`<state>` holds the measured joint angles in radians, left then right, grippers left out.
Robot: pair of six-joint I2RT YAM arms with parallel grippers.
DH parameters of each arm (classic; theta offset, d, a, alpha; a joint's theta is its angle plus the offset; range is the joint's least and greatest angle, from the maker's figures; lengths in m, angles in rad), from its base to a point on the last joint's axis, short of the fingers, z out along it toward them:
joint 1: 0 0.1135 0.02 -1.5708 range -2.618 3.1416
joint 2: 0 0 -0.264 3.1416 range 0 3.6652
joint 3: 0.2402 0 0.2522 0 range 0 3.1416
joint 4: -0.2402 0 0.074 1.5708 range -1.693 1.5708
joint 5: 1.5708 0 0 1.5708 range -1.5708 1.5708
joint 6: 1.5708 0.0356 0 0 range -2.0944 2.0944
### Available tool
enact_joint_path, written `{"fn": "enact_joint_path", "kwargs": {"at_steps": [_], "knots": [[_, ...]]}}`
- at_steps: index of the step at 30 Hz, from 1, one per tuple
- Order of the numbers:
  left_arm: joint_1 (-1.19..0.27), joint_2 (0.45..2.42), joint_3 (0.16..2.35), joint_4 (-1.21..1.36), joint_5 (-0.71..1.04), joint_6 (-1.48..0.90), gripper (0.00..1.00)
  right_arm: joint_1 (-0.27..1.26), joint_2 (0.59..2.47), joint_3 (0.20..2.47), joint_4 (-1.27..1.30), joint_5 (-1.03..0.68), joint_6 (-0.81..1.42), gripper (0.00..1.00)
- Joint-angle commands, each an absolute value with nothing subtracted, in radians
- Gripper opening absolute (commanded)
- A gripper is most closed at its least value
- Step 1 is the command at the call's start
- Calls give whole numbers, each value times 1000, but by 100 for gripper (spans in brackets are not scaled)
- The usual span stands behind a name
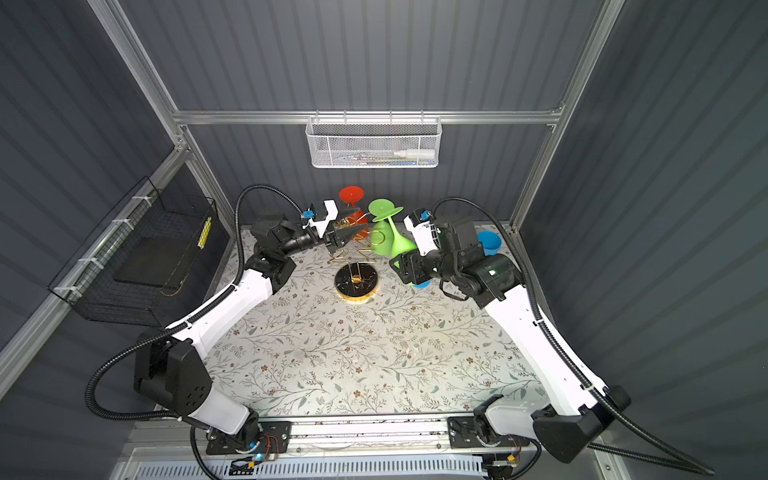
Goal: Take the wine glass off the wine glass rack
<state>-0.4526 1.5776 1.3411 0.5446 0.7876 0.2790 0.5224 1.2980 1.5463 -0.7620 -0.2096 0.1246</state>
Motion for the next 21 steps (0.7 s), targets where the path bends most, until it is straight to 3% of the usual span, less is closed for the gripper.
{"fn": "enact_joint_path", "kwargs": {"at_steps": [1,21], "knots": [[-464,1594,1370,574,820,323,46,518,1316,1586,-772,-243,125,49],[-490,1608,1393,554,796,366,42,527,1377,1592,-749,-327,150,47]]}}
